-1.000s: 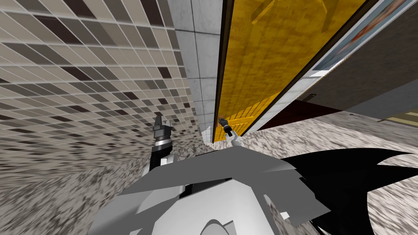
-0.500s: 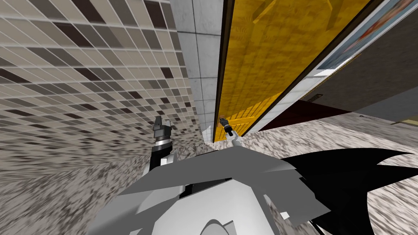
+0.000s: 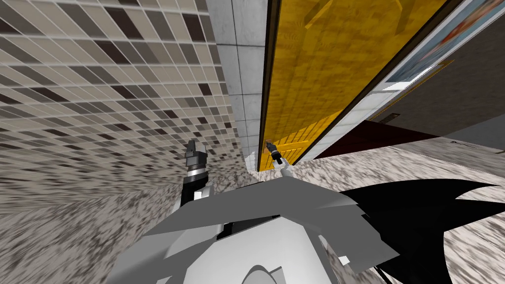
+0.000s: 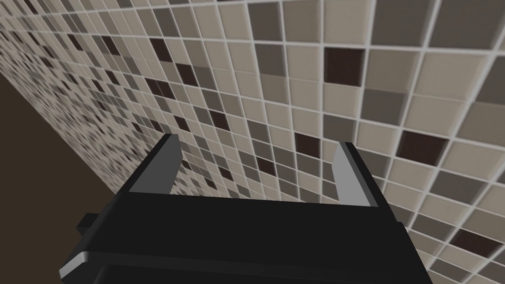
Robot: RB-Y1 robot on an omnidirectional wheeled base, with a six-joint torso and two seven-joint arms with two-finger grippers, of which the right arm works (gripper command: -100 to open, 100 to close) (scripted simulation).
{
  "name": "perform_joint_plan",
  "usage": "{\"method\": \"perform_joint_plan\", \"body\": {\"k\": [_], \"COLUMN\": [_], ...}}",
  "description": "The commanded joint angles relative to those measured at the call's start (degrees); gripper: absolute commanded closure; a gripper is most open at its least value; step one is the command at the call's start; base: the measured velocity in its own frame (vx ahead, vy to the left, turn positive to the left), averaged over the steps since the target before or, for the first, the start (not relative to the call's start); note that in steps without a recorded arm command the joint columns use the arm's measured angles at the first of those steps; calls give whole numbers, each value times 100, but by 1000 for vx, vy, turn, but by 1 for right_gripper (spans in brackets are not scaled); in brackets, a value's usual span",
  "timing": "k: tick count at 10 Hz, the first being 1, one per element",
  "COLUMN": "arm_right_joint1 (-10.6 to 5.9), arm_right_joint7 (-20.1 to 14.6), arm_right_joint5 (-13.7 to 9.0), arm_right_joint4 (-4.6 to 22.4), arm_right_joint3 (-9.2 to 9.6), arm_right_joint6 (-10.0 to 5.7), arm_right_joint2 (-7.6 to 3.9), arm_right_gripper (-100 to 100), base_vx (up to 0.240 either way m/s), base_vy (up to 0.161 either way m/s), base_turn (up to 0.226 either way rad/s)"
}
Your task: Pull the door open
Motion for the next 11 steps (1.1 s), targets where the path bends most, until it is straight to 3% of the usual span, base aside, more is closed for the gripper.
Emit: {"method": "perform_joint_plan", "body": {"k": [1,3,4,6,7,8,9,10,11], "arm_right_joint1": [-44,-55,-55,-67,-67,-74,-74,-80,-80], "arm_right_joint7": [-255,-593,-665,-1019,-1109,-1299,-1335,-1546,-1562], "arm_right_joint5": [-194,-546,-546,-935,-945,-1150,-1150,-1358,-1358], "arm_right_joint4": [49,67,67,88,88,98,98,109,109], "arm_right_joint3": [108,177,177,256,256,296,296,337,337], "arm_right_joint6": [-30,-46,-46,-65,-65,-74,-74,-84,-84], "arm_right_joint2": [32,-16,-16,-70,-70,-97,-97,-125,-125], "arm_right_gripper": [100,100,100,100,100,100,100,100,100], "base_vx": [-54,-60,-46,-52,-50,-61,-42,-45,-39], "base_vy": [-9,-22,-21,-20,-23,-13,-19,-19,-15], "base_turn": [55,106,57,84,41,79,23,87,39]}}
